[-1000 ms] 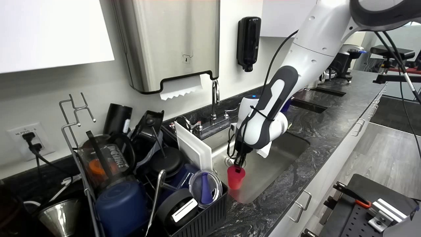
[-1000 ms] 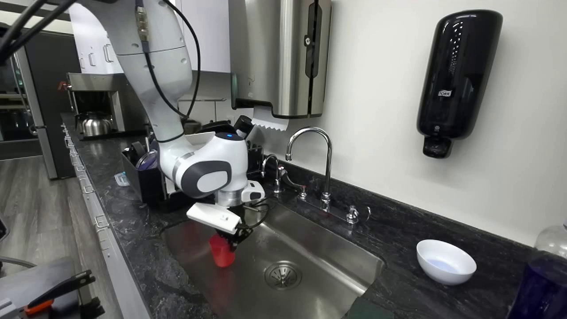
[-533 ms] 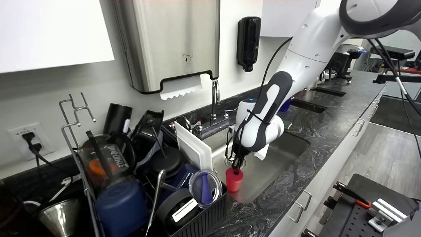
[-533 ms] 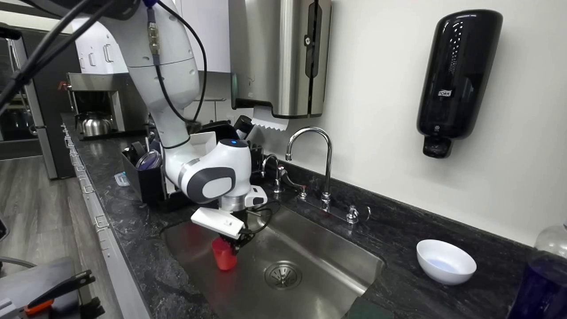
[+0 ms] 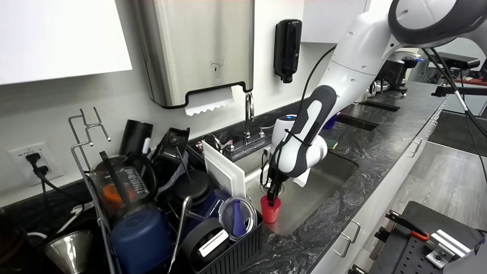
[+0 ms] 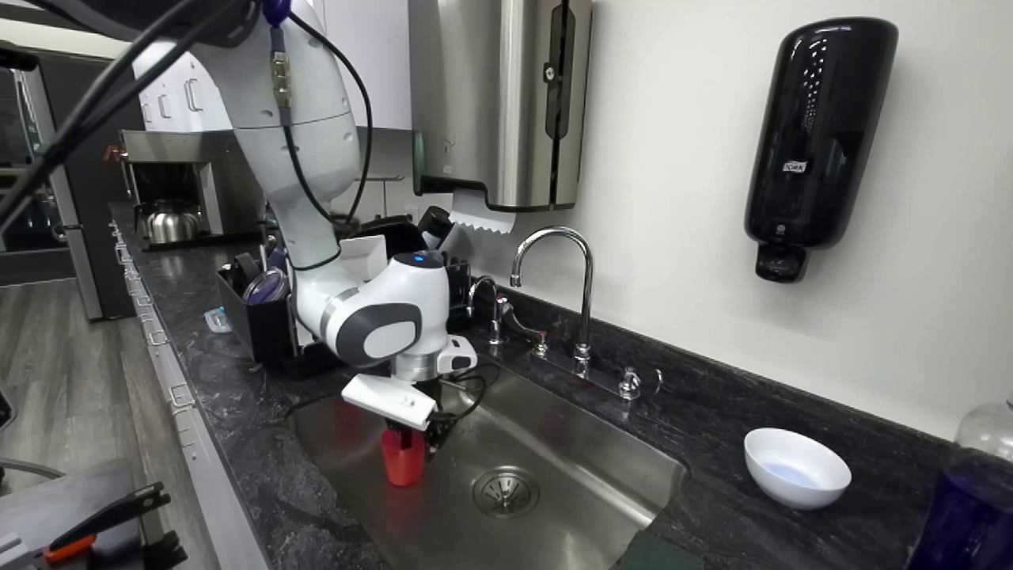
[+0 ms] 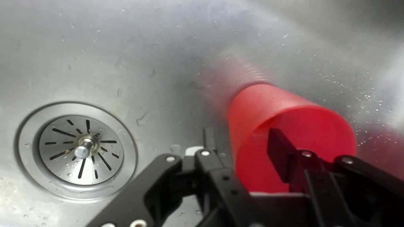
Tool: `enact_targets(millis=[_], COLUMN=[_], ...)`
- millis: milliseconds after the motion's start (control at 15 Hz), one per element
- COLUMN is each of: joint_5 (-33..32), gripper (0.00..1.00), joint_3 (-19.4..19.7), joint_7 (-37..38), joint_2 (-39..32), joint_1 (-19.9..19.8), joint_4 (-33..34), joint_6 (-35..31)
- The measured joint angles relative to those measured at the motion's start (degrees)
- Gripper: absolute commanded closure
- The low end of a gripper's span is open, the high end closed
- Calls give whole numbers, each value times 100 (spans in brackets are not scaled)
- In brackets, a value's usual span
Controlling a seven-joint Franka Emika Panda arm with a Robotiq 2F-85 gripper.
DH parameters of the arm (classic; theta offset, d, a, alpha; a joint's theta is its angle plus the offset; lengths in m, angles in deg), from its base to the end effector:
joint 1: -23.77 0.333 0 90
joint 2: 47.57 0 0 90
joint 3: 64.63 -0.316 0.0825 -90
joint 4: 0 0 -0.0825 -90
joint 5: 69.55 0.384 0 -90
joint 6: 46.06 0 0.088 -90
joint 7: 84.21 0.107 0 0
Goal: Put the red cup in the sink
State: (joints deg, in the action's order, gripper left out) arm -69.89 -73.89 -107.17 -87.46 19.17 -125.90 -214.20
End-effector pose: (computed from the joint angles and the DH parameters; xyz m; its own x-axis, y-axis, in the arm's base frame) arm 0.5325 0.0510 0.0721 0.8994 0.4290 0.0837 0.4350 -0.8973 -0.0750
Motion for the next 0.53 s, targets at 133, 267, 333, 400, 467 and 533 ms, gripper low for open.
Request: enact_targets(millis=[133, 267, 333, 400, 467, 533], joint_5=[-42, -48, -48, -48, -48, -47], gripper=[8, 0, 0, 0, 0, 0], joint_3=[-34, -108, -161, -227, -296, -363], joint_7=[18, 41, 69, 107, 148, 189], joint_2=[35, 141, 227, 338, 473, 628], joint_1=[2, 5, 6, 5, 7, 10], joint_4=[-1, -13, -32, -63, -109, -170], joint_6=[2, 9, 37, 89, 181, 267])
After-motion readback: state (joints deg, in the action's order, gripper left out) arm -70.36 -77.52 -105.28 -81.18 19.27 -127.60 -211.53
